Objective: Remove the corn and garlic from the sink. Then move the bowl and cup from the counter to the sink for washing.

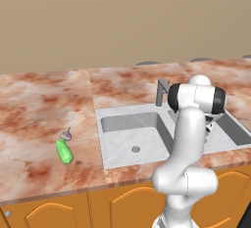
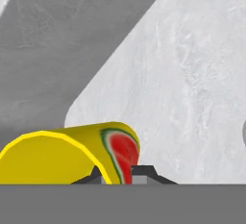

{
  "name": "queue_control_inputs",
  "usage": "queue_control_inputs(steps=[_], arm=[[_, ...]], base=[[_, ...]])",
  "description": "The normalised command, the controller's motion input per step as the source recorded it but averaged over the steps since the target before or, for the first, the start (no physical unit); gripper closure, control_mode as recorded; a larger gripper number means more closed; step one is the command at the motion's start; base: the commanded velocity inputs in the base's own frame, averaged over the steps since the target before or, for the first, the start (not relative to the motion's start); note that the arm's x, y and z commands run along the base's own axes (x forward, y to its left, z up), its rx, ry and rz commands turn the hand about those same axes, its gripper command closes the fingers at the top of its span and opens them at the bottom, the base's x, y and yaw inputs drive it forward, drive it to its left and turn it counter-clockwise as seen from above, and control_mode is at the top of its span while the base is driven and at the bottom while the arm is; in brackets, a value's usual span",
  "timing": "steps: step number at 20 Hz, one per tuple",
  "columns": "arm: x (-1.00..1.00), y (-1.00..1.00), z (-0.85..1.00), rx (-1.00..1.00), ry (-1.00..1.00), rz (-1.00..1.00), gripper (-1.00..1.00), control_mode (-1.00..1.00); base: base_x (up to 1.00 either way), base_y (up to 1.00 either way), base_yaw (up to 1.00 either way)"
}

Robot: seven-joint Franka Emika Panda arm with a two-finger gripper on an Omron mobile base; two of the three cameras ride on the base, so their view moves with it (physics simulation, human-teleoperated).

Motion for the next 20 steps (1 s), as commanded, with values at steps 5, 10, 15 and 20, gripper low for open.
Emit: queue_control_inputs(steps=[5, 10, 15, 20], arm=[[0.06, 0.0, -0.1, 0.0, 0.0, 0.0, 1.0, -1.0], [0.05, 0.01, -0.08, 0.0, 0.0, 0.0, 1.0, -1.0], [0.01, 0.02, -0.07, 0.0, -0.01, 0.0, 1.0, -1.0], [0.0, 0.07, -0.07, 0.0, -0.03, 0.0, 1.0, -1.0]], base=[[0.0, 0.0, 0.0], [0.0, 0.0, 0.0], [0.0, 0.0, 0.0], [0.0, 0.0, 0.0]])
